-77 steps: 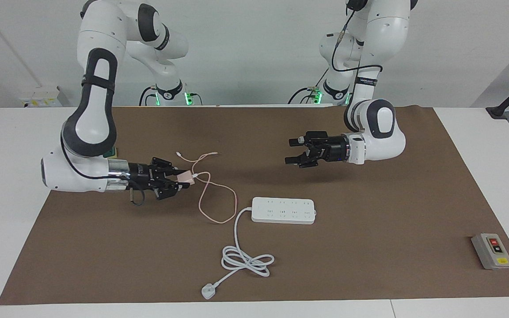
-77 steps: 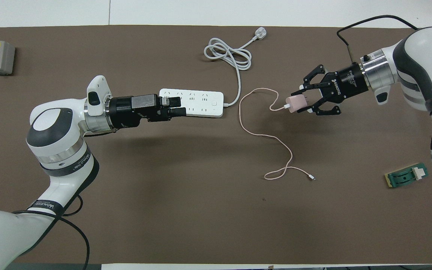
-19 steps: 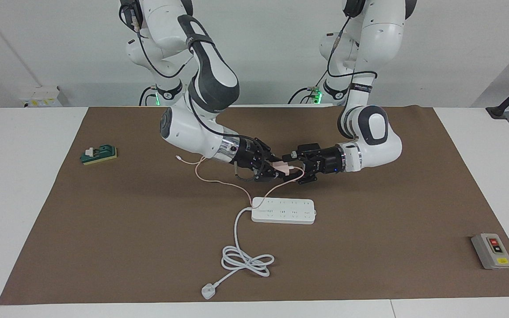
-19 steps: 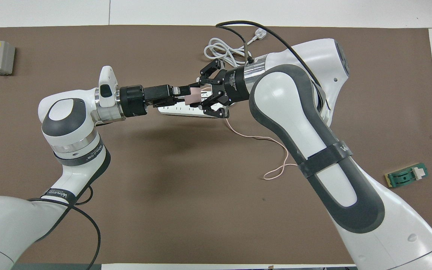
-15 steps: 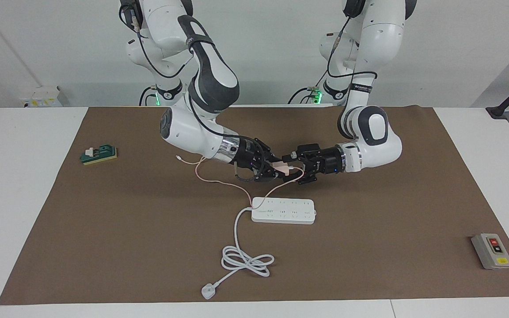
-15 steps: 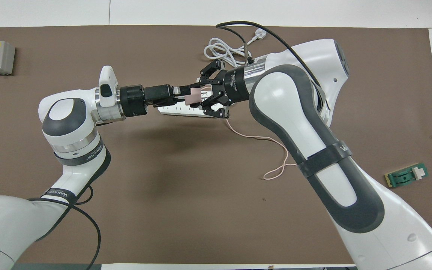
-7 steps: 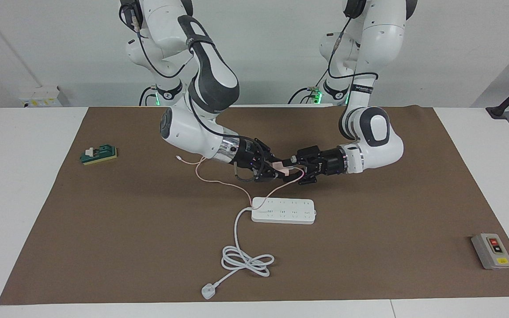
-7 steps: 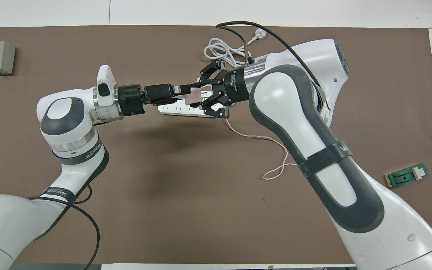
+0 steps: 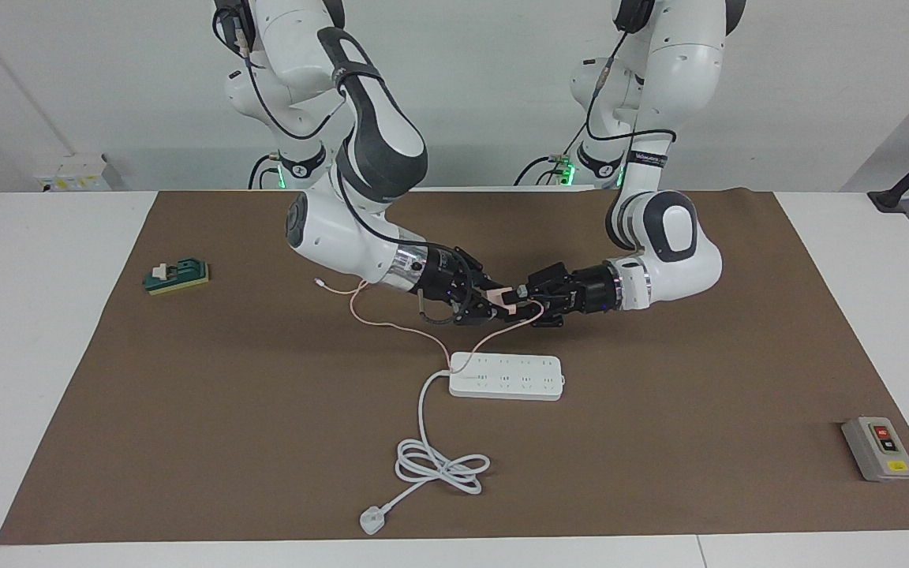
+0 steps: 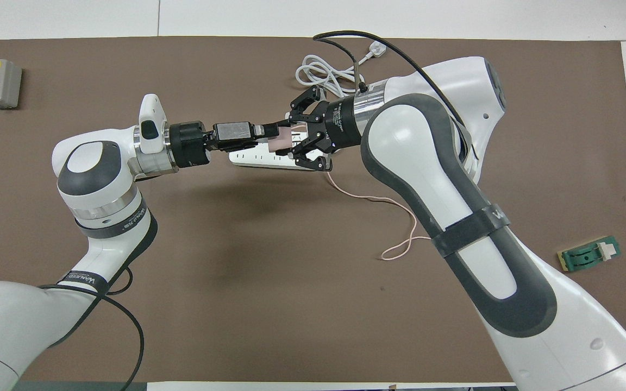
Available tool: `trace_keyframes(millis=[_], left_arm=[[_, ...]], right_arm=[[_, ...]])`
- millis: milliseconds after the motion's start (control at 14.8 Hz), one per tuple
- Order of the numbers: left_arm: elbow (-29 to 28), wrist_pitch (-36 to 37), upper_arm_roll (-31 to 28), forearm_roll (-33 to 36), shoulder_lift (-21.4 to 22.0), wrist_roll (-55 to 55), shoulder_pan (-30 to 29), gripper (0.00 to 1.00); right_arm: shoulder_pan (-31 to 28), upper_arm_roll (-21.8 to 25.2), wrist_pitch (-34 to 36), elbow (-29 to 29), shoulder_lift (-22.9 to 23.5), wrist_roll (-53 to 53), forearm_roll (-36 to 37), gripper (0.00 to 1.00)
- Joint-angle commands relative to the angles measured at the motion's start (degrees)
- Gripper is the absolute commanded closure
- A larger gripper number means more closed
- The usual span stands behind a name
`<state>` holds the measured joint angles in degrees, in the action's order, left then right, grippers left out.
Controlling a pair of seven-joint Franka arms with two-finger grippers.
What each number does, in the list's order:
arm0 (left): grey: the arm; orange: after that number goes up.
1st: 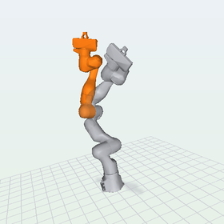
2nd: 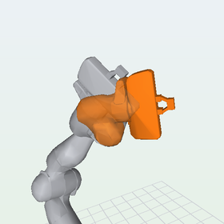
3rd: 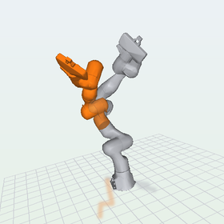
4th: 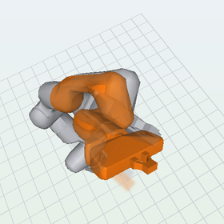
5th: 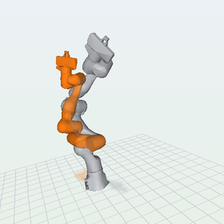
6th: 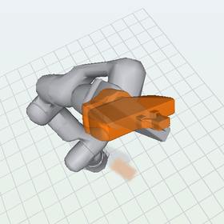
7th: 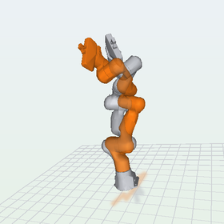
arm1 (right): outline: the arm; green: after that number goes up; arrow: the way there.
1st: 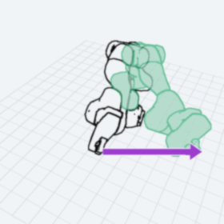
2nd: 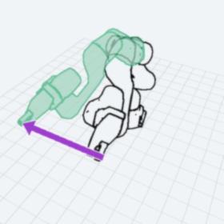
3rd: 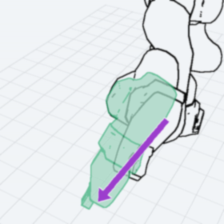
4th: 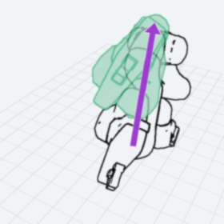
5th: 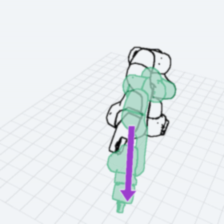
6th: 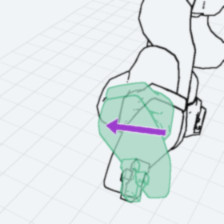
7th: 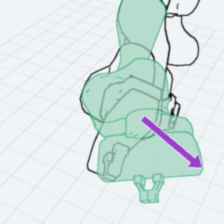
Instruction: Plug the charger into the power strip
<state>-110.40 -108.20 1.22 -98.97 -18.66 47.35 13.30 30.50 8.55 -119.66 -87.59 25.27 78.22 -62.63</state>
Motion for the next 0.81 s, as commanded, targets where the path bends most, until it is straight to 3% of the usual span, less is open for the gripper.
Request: trace_keyframes(millis=[0, 271, 745], left_arm=[[1.24, 0.36, 0.01, -0.08, -0.94, 0.73, -0.2, 0.57], [1.33, 0.27, 0.01, -0.08, -0.85, 0.82, -0.12, 0.76], [1.33, 0.27, -0.17, 1.41, -0.58, 0.82, -0.29, 0.88]], right_arm=[[0.35, -0.11, -1.54, -1.62, -1.27, 1.06, 1.2, 1.0], [0.35, -0.11, -1.54, -1.62, -1.27, 1.06, 1.11, 1.0], [0.35, -0.11, -1.54, -1.89, -1.27, 0.89, 1.2, 1.0]])
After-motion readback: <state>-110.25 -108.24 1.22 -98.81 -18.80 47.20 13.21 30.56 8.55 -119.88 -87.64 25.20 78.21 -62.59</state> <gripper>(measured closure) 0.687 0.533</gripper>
